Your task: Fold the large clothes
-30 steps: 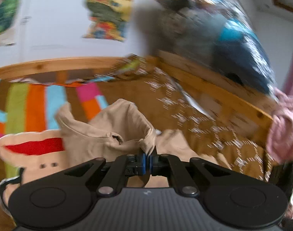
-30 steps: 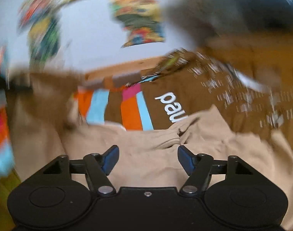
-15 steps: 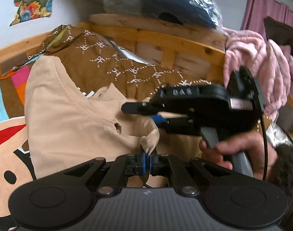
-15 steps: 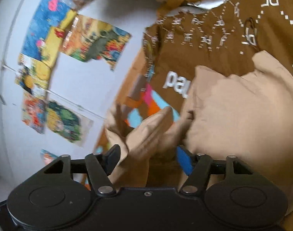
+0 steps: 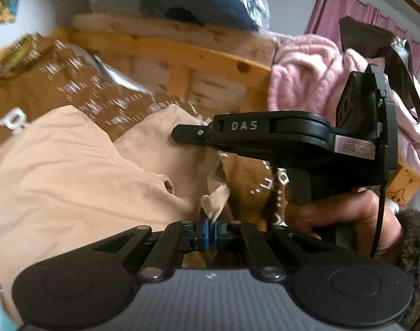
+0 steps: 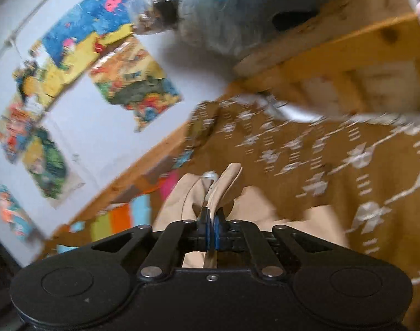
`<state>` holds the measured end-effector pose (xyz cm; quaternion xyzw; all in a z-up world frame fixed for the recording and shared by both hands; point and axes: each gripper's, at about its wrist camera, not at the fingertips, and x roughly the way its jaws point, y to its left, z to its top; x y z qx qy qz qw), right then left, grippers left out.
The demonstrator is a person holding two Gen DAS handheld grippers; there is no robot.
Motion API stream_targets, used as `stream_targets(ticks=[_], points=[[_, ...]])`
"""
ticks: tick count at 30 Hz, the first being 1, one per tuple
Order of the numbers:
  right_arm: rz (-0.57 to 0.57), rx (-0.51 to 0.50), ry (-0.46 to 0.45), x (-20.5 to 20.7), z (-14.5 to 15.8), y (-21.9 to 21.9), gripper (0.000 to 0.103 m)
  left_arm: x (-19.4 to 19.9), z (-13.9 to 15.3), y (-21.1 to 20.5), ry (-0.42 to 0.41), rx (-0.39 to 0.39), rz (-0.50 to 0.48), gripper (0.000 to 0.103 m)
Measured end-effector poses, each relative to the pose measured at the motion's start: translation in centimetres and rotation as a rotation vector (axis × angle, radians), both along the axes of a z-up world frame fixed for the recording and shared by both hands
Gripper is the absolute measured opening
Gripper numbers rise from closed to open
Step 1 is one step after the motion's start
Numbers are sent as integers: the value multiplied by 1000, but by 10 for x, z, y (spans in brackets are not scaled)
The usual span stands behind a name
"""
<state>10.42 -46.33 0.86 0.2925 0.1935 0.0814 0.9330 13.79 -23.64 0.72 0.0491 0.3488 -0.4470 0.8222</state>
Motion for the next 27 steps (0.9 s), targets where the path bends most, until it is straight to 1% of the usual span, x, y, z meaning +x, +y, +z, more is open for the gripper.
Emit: stream_targets(ticks=[2,4,6,9,11,12,14,16,18,19,21,22,23,24,25,27], points=[[-43,-34,33,-2,-6,-11,2,7,-16,-9,29,10,-14,2],[-81,-78,100,2,-17,-19,2,13,-36,-12,71,14,-25,2],[-104,-138,170,9,-29,-20,2,15,-49,-11,88,13,-24,2],[-98,-213,265,22,-45,-17,2,14,-49,-4,78,17,-21,4],[-88,-222,293,26,-53,-17,2,12,-41,0,85,9,-20,12],[-84,-226,298,28,-55,-17,2,10,-36,3,90,-11,-17,16],[-79,-242,296,29,-56,-15,2,7,-24,10,92,-53,-10,37],[-76,-262,294,28,-56,-14,2,-1,-11,25,64,-101,13,47],[-79,-276,292,28,-55,-12,2,-8,5,43,33,-143,62,51],[-80,-279,293,27,-55,-12,2,-10,11,52,19,-159,101,53],[-82,-292,293,27,-52,-9,2,-10,23,73,-18,-179,231,62],[-82,-303,292,27,-50,-8,2,-8,26,86,-39,-173,314,67],[-84,-319,291,27,-48,-6,3,-5,27,95,-49,-159,381,67],[-85,-331,289,26,-46,-5,3,1,25,105,-53,-135,444,67],[-86,-346,286,25,-45,-3,4,6,22,111,-51,-111,486,66],[-90,-382,283,25,-42,0,6,18,11,125,-14,-52,563,64]])
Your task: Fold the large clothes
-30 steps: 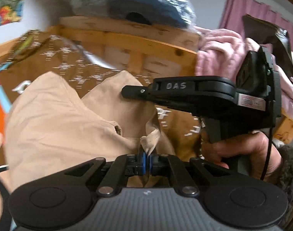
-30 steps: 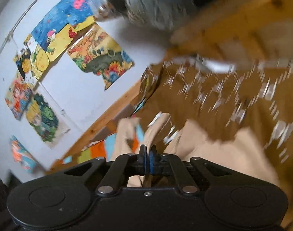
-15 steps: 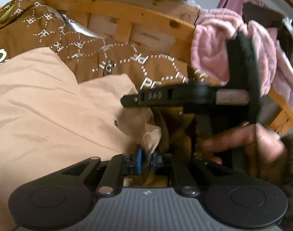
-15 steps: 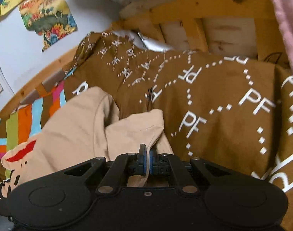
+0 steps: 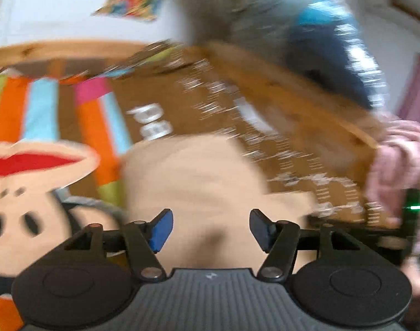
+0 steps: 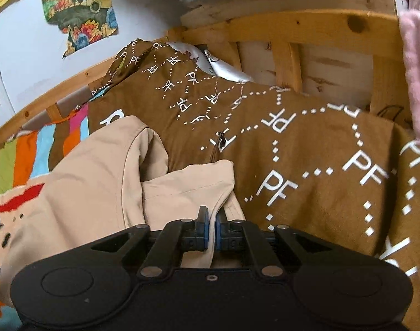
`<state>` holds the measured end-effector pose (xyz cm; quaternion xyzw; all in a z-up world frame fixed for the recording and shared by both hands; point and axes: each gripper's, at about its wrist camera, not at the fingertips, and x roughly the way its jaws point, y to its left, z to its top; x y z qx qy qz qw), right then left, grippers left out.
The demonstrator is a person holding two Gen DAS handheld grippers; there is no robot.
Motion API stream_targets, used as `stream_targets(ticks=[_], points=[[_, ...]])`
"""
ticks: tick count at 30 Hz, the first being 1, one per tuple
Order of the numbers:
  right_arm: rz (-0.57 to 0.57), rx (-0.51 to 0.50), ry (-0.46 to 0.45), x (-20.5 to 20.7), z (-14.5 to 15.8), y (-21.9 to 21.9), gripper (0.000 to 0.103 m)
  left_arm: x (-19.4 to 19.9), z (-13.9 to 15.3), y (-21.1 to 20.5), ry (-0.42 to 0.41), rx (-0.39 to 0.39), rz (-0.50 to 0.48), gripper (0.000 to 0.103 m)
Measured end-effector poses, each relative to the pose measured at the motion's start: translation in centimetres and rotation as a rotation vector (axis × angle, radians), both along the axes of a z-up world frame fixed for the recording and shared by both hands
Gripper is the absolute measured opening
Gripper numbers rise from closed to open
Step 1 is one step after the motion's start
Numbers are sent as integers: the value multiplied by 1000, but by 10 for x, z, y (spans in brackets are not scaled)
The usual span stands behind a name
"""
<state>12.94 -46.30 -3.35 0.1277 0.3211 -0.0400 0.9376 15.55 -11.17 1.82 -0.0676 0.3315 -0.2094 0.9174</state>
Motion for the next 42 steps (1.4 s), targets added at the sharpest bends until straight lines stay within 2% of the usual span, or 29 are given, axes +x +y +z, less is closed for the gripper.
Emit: stream_targets(ticks=[3,5,7,9,11,13,16,18,20,23,25,27,31,35,38,39,42], points=[[-1,-42,0,-1,3,5,8,11,-21,9,102,10,16,60],[-21,-87,-9,-4,8,7,24,13,-30,13,125,-19,16,60],[-27,-116,-47,-10,19,9,34,13,-33,13,114,-12,2,60],[11,-22,-88,-15,26,6,42,14,-32,10,108,5,-10,61],[86,139,-103,-16,25,2,56,14,-35,7,99,12,-13,62],[143,235,-73,-10,19,7,58,13,-38,4,89,18,-11,62],[175,266,34,3,-1,21,56,9,-42,-1,66,47,-12,62],[181,261,78,8,-12,29,31,7,-41,-4,57,58,-11,62],[175,215,69,4,-10,34,16,7,-41,-9,54,71,-22,62],[166,104,0,-13,13,44,13,4,-40,-23,35,106,-56,62],[147,38,-23,-22,21,47,13,-1,-44,-37,-1,175,-70,62],[131,-14,0,-22,16,48,13,-4,-52,-45,-28,214,-70,62],[132,-66,100,-5,-15,52,14,-12,-66,-57,-123,275,-70,62],[143,-97,123,2,-30,58,16,-18,-57,-44,-140,216,-91,65],[141,-70,109,-2,-29,54,16,-26,-43,-8,-140,36,-57,68],[139,-65,106,-3,-28,53,16,-28,-41,2,-143,-1,-35,68],[136,-85,100,-6,-21,56,17,-27,-43,18,-101,-19,-15,64]])
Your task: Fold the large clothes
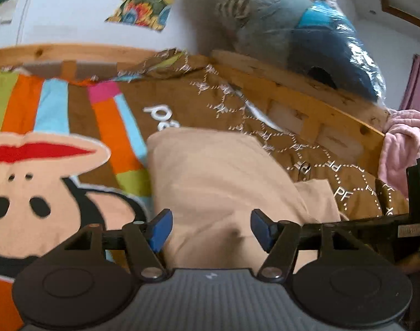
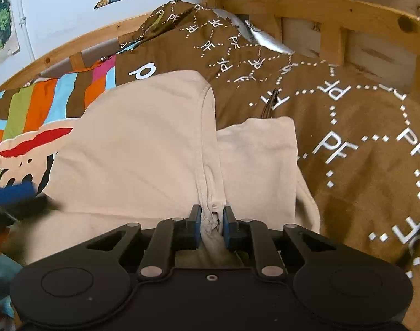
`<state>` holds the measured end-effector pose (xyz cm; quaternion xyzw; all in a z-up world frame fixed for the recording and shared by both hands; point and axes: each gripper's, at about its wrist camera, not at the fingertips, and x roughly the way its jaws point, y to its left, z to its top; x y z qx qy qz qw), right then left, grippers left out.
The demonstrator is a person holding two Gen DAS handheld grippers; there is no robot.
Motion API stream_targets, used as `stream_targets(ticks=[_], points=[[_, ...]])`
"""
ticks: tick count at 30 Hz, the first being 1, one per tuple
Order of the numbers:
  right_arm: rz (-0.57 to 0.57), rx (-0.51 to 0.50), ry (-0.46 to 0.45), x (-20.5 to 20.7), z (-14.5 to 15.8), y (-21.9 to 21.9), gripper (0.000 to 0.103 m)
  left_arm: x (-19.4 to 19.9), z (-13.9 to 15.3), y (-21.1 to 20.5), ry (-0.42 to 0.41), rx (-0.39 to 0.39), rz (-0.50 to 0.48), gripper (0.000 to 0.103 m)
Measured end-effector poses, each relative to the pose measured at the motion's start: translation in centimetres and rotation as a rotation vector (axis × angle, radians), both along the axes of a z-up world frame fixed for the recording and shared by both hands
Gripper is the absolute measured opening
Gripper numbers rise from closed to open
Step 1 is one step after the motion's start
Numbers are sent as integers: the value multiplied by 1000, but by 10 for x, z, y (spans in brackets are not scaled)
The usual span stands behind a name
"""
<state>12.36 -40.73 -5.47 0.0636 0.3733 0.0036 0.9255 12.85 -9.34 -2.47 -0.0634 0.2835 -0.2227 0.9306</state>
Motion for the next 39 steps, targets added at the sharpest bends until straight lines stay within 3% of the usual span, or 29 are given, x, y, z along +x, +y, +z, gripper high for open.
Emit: stream_targets(ticks=[2,6,9,15,18,22,24,27,30,35,37,39], points=[[-1,-21,10,2,0,4,17,4,-9,0,47,30,-17,62],[6,-52,38,3,2,9,18,10,-16,2,104,0,-42,62],[-2,-65,33,-1,12,8,18,9,-22,1,93,27,-57,62],[61,-172,-130,22,52,29,21,8,-24,-5,88,55,-75,62],[127,-313,-149,60,62,47,22,9,-23,-5,93,56,-73,62],[228,-175,-201,108,75,49,22,11,-22,-7,97,64,-71,61],[310,-162,-184,129,71,59,22,11,-23,-6,92,66,-73,61],[379,-242,-120,147,50,82,22,11,-24,-7,86,70,-78,61],[372,-252,-29,159,21,83,21,12,-24,-9,77,85,-89,61],[323,-212,-5,163,-14,77,11,13,-24,-9,71,97,-101,61],[294,-183,2,167,-21,75,7,14,-21,-3,83,71,-107,61],[292,-181,-20,161,-17,74,6,15,-17,11,127,-16,-99,60]])
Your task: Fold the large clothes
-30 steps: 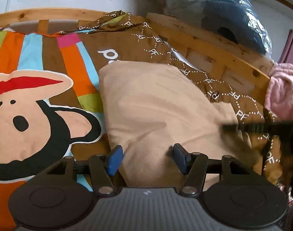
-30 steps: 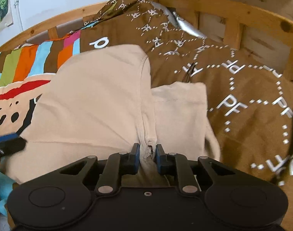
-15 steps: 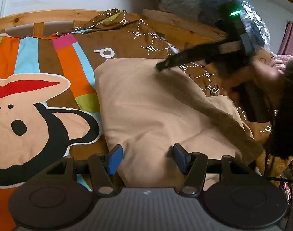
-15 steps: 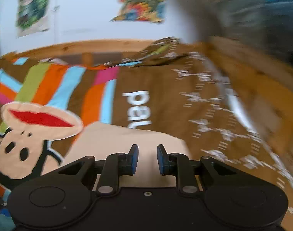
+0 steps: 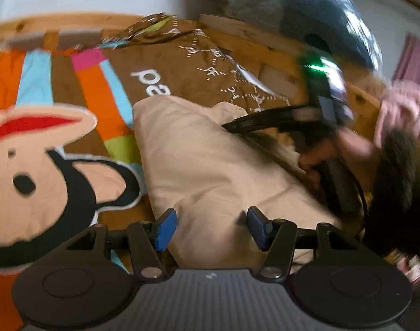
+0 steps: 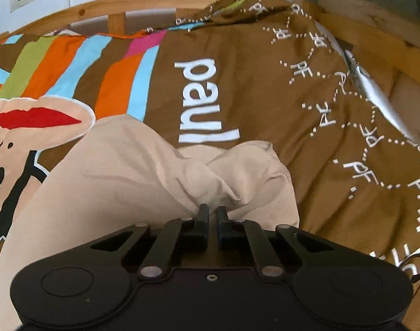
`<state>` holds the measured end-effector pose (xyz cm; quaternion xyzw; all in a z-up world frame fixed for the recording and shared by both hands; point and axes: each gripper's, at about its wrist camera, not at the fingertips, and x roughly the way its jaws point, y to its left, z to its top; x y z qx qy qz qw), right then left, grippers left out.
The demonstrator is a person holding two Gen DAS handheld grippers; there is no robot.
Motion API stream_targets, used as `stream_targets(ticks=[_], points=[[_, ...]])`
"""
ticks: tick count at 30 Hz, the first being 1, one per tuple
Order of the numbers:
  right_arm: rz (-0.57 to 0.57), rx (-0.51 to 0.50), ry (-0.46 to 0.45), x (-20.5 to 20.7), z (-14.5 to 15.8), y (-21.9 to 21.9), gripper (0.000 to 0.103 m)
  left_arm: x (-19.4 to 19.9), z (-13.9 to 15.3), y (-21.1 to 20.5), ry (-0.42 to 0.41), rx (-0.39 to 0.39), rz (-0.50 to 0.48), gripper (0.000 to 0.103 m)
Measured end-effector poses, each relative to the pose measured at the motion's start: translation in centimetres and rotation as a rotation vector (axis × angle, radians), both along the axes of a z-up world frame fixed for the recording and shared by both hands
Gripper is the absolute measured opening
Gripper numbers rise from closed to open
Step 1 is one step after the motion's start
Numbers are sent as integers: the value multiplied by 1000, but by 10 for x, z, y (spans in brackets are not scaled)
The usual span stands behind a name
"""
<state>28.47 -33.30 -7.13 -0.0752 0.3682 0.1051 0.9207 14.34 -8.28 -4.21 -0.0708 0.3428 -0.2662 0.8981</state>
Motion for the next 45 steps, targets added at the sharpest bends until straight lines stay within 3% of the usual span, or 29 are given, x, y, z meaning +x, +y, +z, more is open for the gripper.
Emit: stream_targets(ticks=[4,9,13,18,24,37,39,42,44,45], points=[[7,105,-68,-33,32,-15,14,-9,-1,24,56,-121,30,60],[141,189,-129,-90,62,-13,17,-18,-7,21,81,-98,56,59],[189,99,-95,-112,40,7,19,-17,-6,14,74,-49,61,59],[208,-18,-137,-120,8,21,18,-17,-5,9,65,-17,69,59],[188,80,-119,-114,4,7,17,-19,-3,5,58,2,71,59],[171,161,-122,-116,4,-4,18,-19,0,9,48,-2,40,59],[113,178,-98,-122,12,-9,24,-17,2,14,55,-41,20,63],[12,181,-121,-145,35,-18,47,-12,5,18,72,-101,2,69],[-87,232,-171,-167,51,-32,70,-6,9,19,74,-132,-5,73],[-147,269,-180,-178,55,-40,73,-2,11,20,69,-143,0,75]])
